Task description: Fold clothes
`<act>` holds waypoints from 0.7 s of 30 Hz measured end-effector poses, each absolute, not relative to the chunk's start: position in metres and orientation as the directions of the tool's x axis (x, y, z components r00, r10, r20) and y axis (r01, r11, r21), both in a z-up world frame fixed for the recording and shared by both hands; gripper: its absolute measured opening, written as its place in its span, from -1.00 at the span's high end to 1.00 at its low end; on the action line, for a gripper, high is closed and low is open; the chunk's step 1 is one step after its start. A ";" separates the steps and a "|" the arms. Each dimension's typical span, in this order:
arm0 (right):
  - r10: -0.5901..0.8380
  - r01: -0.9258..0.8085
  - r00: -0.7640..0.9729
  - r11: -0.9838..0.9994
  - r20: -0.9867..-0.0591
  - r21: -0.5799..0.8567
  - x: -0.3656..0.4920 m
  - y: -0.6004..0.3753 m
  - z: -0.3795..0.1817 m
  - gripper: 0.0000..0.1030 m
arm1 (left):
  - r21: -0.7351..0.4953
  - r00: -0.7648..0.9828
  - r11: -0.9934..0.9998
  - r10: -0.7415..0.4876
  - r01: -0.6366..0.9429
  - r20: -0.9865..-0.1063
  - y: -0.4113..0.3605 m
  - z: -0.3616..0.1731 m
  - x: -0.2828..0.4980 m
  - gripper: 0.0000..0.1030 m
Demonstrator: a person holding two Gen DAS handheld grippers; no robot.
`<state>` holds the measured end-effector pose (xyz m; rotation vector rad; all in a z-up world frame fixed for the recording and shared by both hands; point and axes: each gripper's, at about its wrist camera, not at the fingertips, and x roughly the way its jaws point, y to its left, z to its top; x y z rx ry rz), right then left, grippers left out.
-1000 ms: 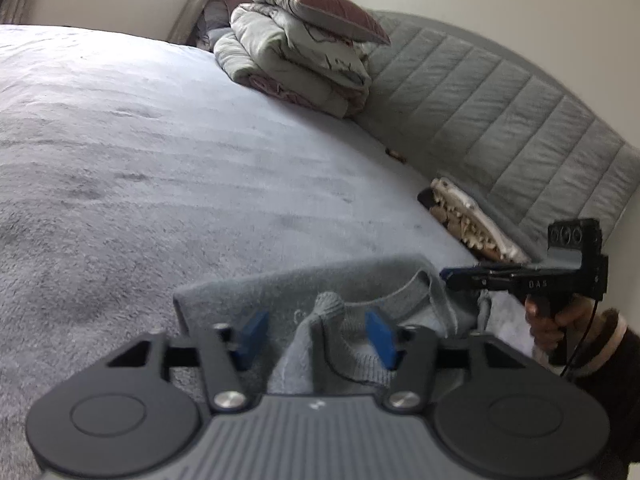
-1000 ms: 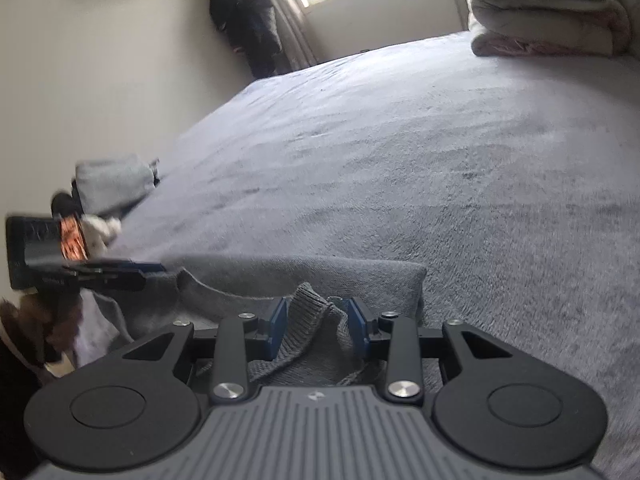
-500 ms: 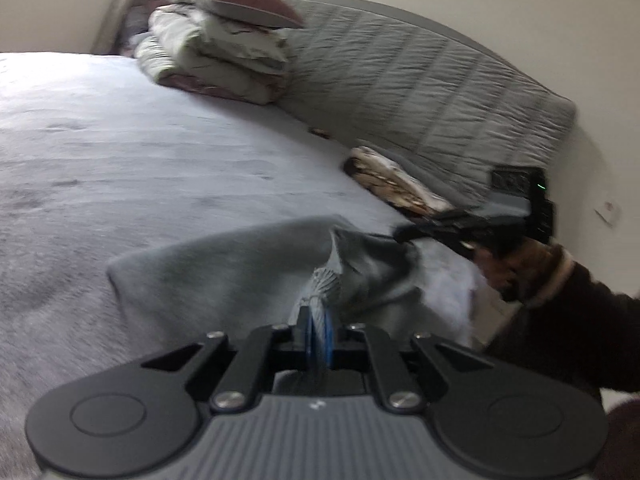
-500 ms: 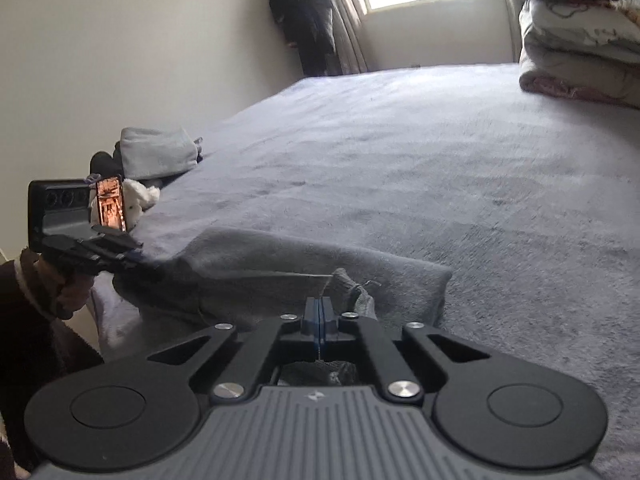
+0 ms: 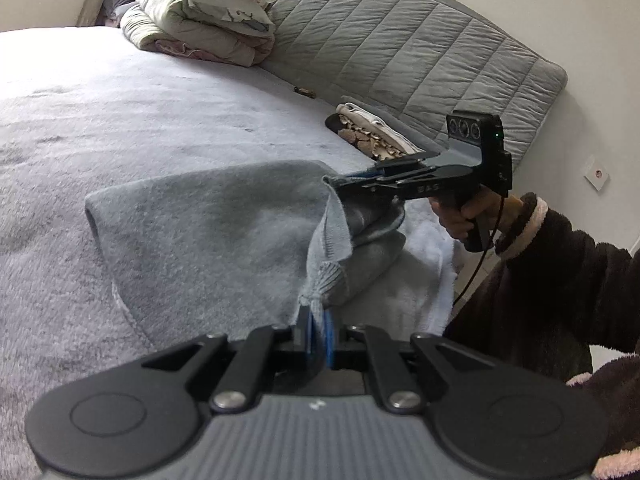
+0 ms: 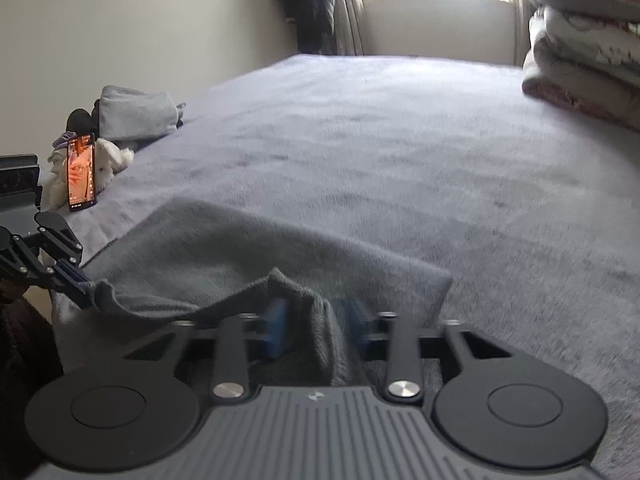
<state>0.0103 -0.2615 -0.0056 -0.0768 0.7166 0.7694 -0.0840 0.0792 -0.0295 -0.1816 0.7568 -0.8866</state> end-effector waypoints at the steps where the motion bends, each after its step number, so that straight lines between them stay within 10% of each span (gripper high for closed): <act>1: 0.615 -0.660 0.492 0.725 -0.616 0.196 0.009 -0.264 -0.005 0.88 | -0.440 0.393 0.635 -0.756 0.635 -0.524 0.079 -0.030 -0.083 0.86; 13: 0.718 -0.796 0.288 0.547 -0.633 0.259 -0.043 -0.304 0.011 0.87 | -0.473 0.284 0.591 -0.770 0.654 -0.571 0.078 -0.033 -0.079 0.74; 16: 0.702 -0.810 0.237 0.525 -0.672 0.263 -0.049 -0.307 0.007 0.79 | -0.489 0.229 0.565 -0.777 0.664 -0.586 0.077 -0.034 -0.080 0.50; 21: 0.772 -0.817 0.234 0.486 -0.591 0.311 -0.052 -0.322 0.020 0.34 | -0.495 0.310 0.572 -0.800 0.654 -0.514 0.094 -0.020 -0.083 -0.63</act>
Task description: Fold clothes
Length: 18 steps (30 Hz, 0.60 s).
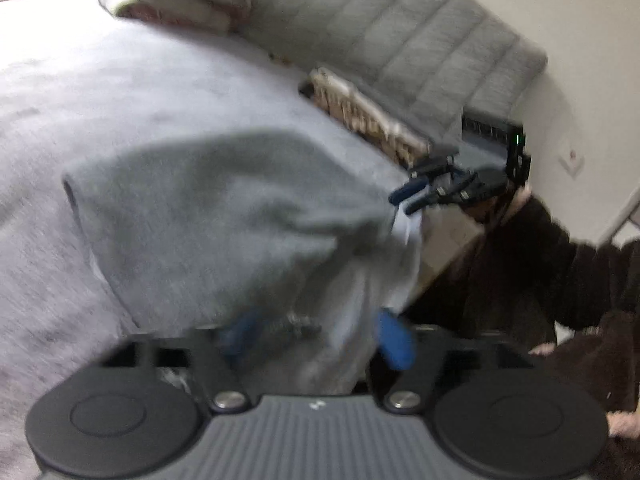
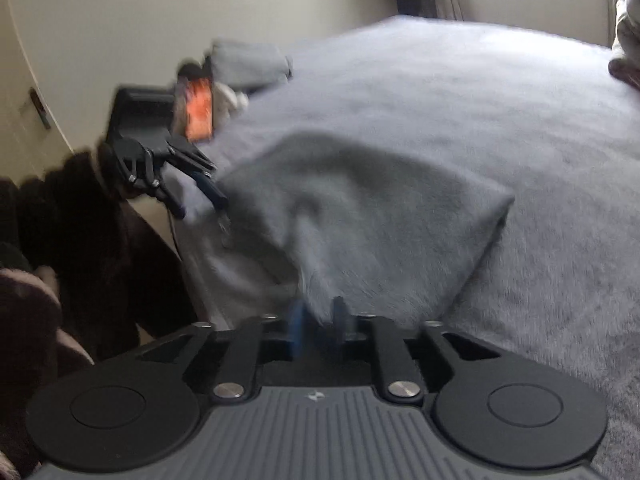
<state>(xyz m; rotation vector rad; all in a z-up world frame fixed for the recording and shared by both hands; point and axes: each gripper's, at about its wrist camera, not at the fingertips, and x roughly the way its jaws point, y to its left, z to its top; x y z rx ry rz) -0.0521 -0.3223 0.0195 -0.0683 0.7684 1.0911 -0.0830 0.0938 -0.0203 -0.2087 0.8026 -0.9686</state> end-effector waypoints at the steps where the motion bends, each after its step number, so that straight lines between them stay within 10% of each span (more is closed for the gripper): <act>1: 0.783 -0.806 0.255 0.497 -0.567 0.323 -0.050 -0.326 0.023 0.30 | -0.499 0.346 0.586 -0.798 0.638 -0.493 0.099 -0.018 -0.082 -0.63; 18: 0.641 -0.417 0.515 0.767 -0.568 0.488 0.040 -0.330 -0.007 0.23 | -0.615 0.614 0.767 -0.578 0.184 -0.537 0.140 -0.042 -0.005 -0.32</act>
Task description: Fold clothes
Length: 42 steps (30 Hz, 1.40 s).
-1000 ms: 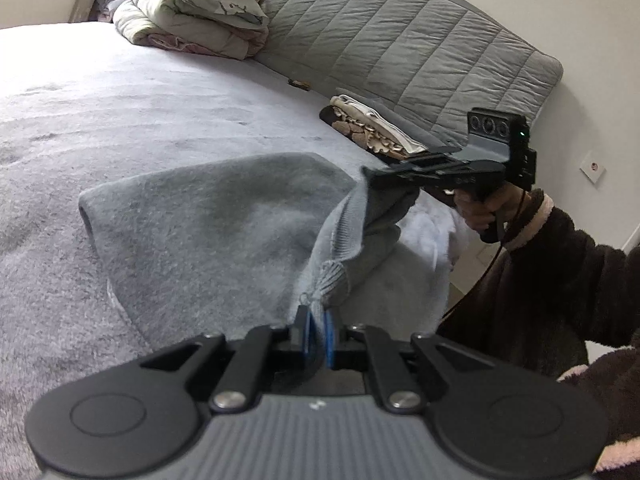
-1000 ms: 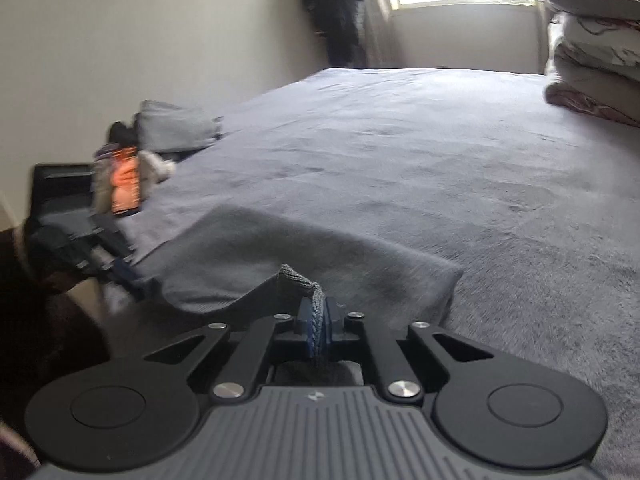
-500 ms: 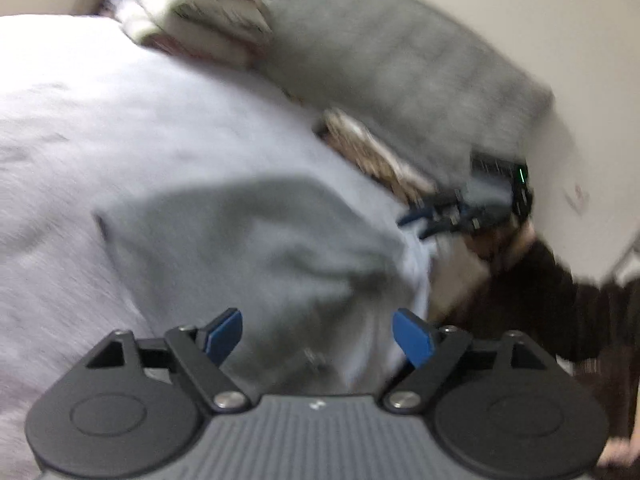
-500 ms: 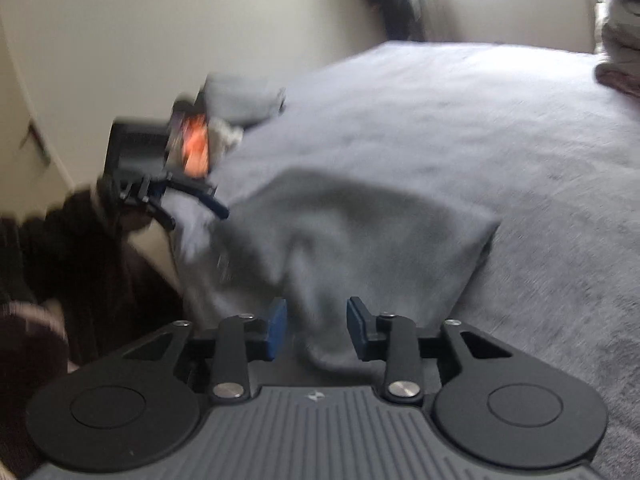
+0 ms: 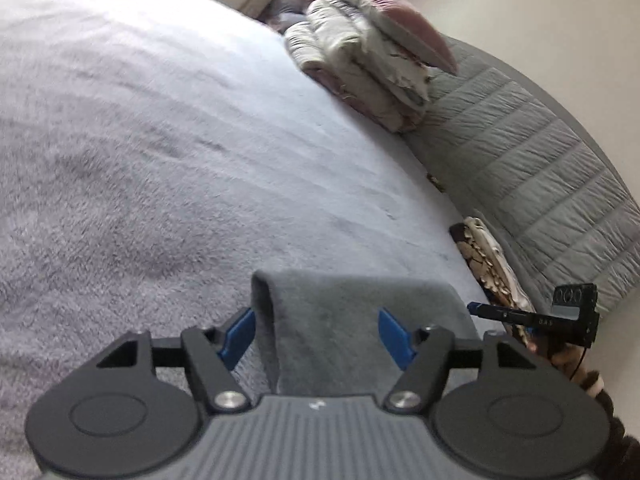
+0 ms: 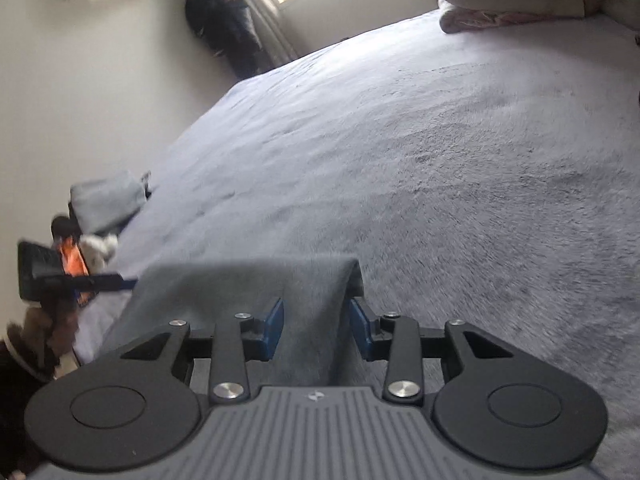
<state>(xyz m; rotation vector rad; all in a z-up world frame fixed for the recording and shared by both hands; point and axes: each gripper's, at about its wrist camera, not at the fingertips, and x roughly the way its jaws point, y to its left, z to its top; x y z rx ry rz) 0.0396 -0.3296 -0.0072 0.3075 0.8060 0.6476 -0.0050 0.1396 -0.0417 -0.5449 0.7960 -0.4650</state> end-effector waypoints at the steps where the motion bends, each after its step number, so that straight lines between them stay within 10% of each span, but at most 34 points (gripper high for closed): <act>1: 0.639 -0.405 0.516 0.768 -0.570 0.495 0.042 -0.328 -0.009 0.23 | -0.613 0.610 0.772 -0.570 0.168 -0.551 0.138 -0.044 -0.002 -0.30; 4: 0.632 -0.379 0.514 0.774 -0.580 0.507 0.051 -0.318 -0.015 0.30 | -0.612 0.602 0.779 -0.557 0.139 -0.572 0.133 -0.047 0.004 0.02; 6: 0.626 -0.384 0.523 0.779 -0.579 0.496 0.055 -0.312 -0.015 0.86 | -0.616 0.614 0.775 -0.557 0.143 -0.559 0.130 -0.045 0.004 0.80; 13: 0.614 -0.360 0.621 0.776 -0.488 0.518 0.061 -0.314 -0.005 0.89 | -0.667 0.709 0.731 -0.549 0.148 -0.444 0.138 -0.035 0.001 0.88; 19: 0.516 -0.321 0.648 0.852 -0.560 0.413 0.070 -0.300 -0.022 0.89 | -0.604 0.713 0.793 -0.472 0.085 -0.519 0.129 -0.064 0.012 0.88; 25: 0.438 -0.319 0.658 0.899 -0.613 0.300 0.064 -0.286 -0.037 0.77 | -0.505 0.736 0.857 -0.403 0.096 -0.543 0.115 -0.059 0.007 0.56; 27: 0.414 -0.297 0.685 0.910 -0.599 0.290 0.060 -0.286 -0.030 0.57 | -0.464 0.754 0.882 -0.358 0.080 -0.551 0.113 -0.049 0.003 -0.05; 33: 0.327 -0.280 0.807 0.945 -0.492 0.168 0.032 -0.268 -0.004 0.17 | -0.261 0.856 0.958 -0.234 0.121 -0.460 0.086 -0.019 -0.019 -0.52; 42: 0.412 -0.440 0.775 0.896 -0.479 0.058 0.013 -0.205 -0.012 -0.07 | -0.108 0.843 0.950 -0.308 0.291 -0.441 0.028 -0.018 -0.017 -0.72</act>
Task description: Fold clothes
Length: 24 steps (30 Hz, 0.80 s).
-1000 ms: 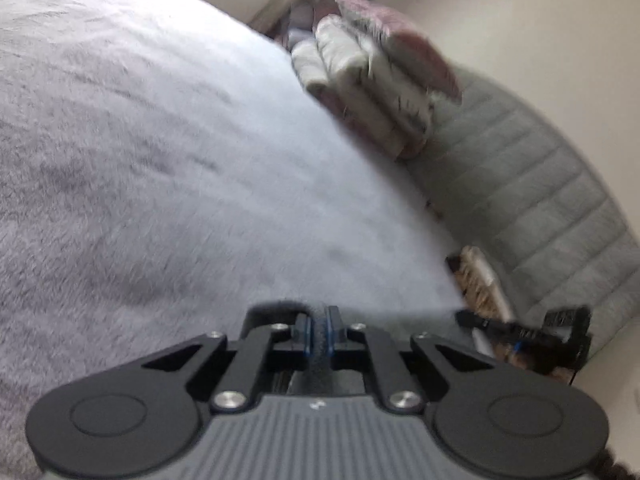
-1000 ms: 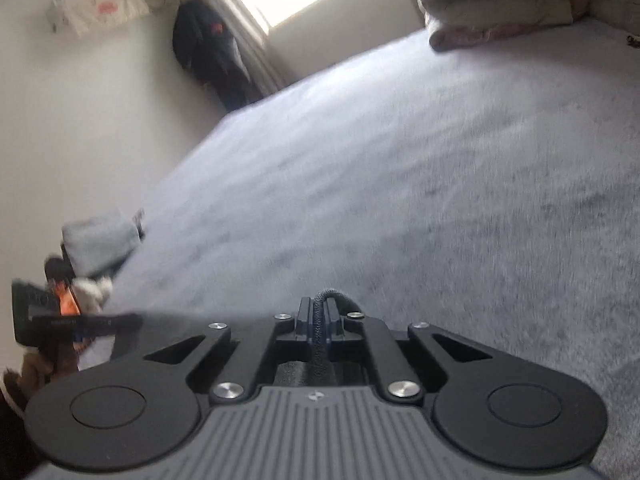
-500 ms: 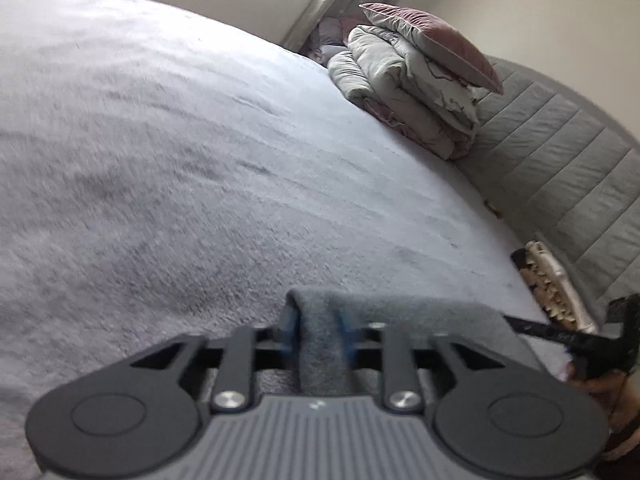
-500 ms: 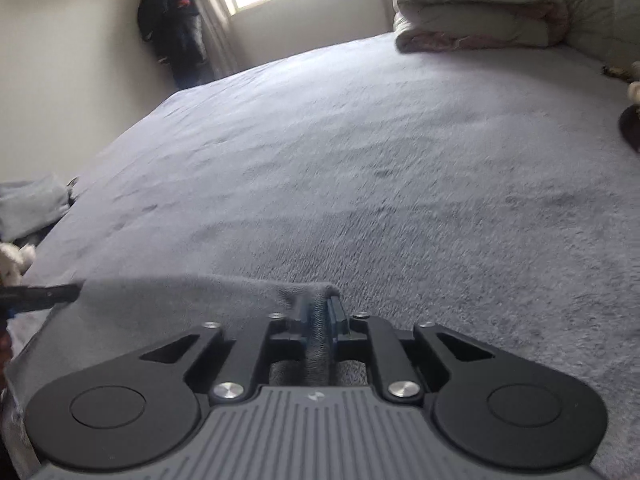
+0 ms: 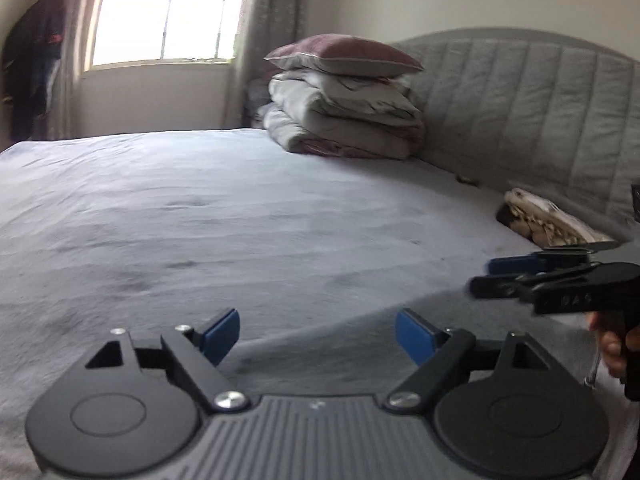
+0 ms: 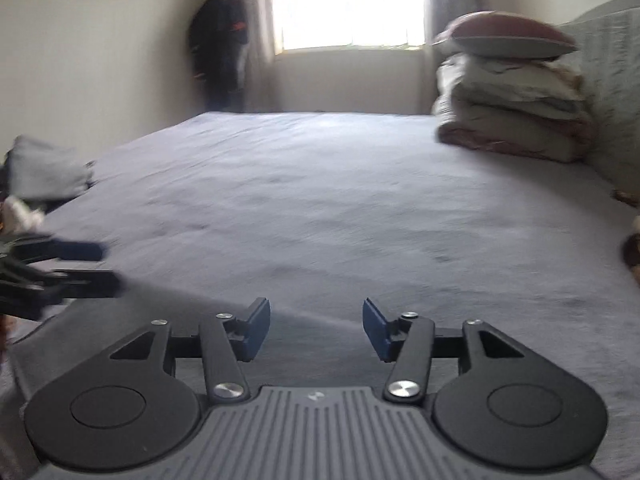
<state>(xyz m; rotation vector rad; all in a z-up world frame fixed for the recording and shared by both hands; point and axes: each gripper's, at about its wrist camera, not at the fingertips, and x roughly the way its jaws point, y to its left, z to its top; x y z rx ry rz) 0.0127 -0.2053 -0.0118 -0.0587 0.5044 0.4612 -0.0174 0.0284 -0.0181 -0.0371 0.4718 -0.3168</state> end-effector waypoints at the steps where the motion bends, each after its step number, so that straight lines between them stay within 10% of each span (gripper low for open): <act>1: 0.422 -0.454 0.767 0.889 -0.483 0.057 0.013 -0.200 -0.014 -0.07 | -0.103 0.839 0.949 -0.311 0.297 -0.447 0.026 -0.020 -0.015 -0.74; 24: 0.504 -0.560 0.709 0.827 -0.493 0.039 0.007 -0.233 -0.045 -0.17 | -0.048 0.782 0.940 -0.308 0.337 -0.541 0.028 -0.058 -0.012 -1.00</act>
